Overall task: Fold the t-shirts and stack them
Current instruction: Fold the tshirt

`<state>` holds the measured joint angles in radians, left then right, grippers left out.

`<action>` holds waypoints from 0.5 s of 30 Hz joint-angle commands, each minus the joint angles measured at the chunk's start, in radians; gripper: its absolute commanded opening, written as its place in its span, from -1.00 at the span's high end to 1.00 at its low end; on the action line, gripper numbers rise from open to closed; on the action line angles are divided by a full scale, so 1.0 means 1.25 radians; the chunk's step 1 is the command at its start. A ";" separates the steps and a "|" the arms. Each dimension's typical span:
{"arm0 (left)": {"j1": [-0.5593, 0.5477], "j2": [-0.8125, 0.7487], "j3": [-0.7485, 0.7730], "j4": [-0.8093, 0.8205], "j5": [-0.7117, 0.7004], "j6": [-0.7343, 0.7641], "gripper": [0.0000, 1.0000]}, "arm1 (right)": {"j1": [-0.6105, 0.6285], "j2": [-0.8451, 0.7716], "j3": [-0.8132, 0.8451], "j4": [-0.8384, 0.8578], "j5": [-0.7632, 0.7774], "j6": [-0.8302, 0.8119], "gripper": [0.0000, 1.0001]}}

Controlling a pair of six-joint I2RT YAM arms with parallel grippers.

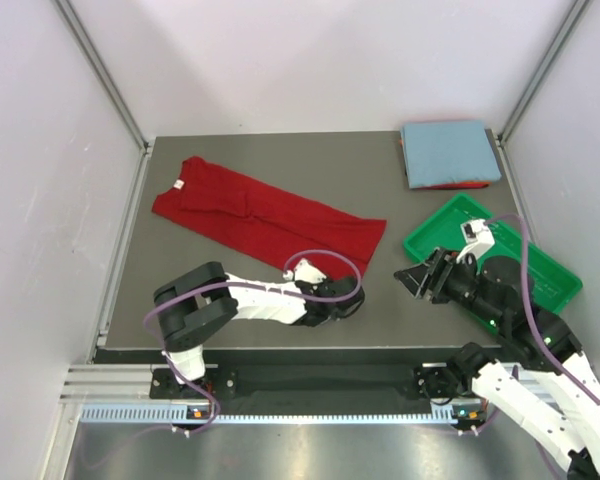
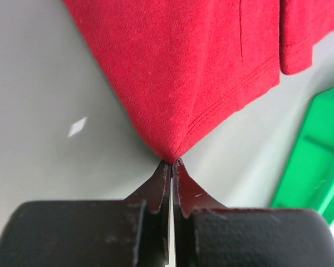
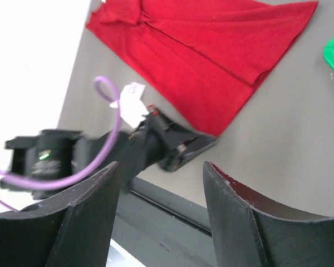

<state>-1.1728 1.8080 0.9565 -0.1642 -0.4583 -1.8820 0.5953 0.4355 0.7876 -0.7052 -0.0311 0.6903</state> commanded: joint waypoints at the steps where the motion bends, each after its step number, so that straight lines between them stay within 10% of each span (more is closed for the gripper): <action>1: -0.046 -0.044 -0.048 -0.185 -0.017 -0.005 1.00 | 0.002 0.038 0.033 -0.011 -0.016 -0.029 -0.22; 15: -0.192 -0.193 -0.181 -0.312 -0.035 -0.069 1.00 | 0.002 0.194 0.080 -0.038 0.020 -0.114 -0.22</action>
<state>-1.3769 1.5620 0.7540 -0.4141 -0.5220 -1.9480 0.5953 0.6521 0.8268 -0.7532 -0.0380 0.5850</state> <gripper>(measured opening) 0.014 0.610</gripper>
